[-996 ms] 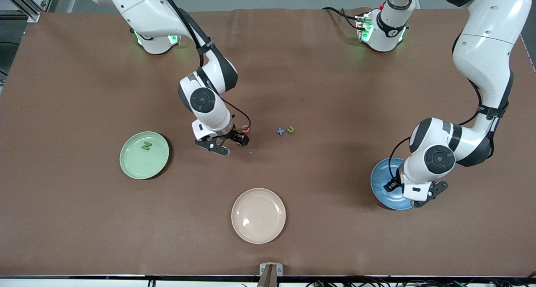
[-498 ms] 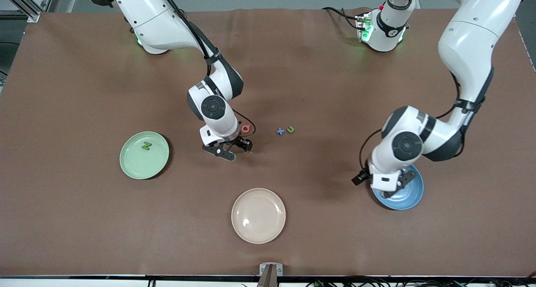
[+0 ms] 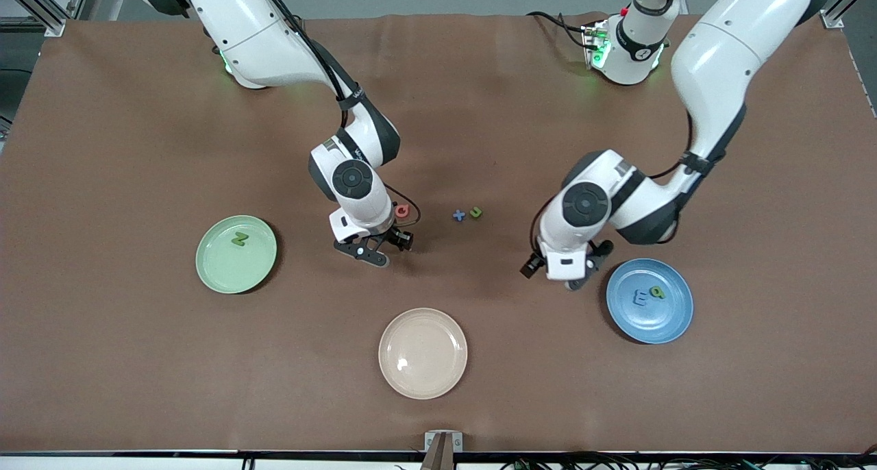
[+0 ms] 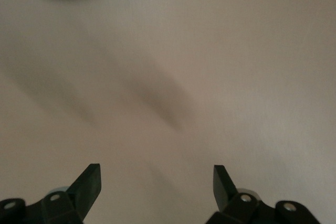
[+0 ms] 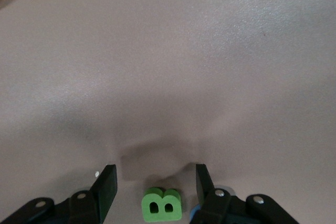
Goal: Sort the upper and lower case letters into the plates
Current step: 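Grasp the green n with the left gripper while the right gripper grasps green B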
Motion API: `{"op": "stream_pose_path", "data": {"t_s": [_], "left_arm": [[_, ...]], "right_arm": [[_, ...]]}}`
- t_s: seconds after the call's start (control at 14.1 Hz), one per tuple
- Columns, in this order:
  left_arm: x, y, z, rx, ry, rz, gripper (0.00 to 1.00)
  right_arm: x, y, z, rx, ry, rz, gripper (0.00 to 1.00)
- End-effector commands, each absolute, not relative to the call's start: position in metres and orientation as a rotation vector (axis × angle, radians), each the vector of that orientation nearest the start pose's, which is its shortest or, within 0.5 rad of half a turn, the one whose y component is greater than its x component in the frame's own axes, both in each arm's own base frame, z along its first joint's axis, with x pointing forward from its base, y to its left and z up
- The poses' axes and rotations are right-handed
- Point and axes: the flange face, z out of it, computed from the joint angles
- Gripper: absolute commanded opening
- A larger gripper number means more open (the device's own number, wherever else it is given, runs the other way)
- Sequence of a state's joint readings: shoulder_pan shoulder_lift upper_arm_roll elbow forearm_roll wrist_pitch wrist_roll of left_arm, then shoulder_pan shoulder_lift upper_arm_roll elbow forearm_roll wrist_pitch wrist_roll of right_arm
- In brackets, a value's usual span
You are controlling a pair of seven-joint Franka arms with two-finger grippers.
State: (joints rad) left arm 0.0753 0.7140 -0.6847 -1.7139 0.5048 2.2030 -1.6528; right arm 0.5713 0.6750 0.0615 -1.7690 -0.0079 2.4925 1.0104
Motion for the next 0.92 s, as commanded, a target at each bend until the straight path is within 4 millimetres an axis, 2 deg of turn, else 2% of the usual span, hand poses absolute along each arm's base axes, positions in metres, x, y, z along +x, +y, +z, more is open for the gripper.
{"op": "stream_pose_path", "data": {"t_s": [0.0,0.14,0.28,0.43,0.57,0.85], "left_arm": [[0.545,-0.347,0.227,-2.842,-1.356,0.048,0.92],[0.522,-0.365,0.217,-2.849,-1.421,0.059,0.90],[0.501,-0.390,0.211,-2.838,-1.435,-0.013,0.87],[0.493,-0.399,0.207,-2.811,-1.480,-0.062,0.82],[0.473,-0.415,0.198,-2.832,-1.465,-0.033,0.76],[0.450,-0.438,0.189,-2.853,-1.474,0.002,0.69]], "right_arm": [[0.538,0.396,0.184,-3.034,0.596,-0.045,0.66],[0.537,0.396,0.182,-3.031,0.617,-0.041,0.66],[0.532,0.402,0.183,-3.032,0.625,-0.037,0.66],[0.531,0.403,0.182,-3.029,0.648,-0.033,0.65],[0.525,0.409,0.181,-3.031,0.648,-0.028,0.63],[0.522,0.412,0.181,-3.033,0.657,-0.025,0.58]]}}
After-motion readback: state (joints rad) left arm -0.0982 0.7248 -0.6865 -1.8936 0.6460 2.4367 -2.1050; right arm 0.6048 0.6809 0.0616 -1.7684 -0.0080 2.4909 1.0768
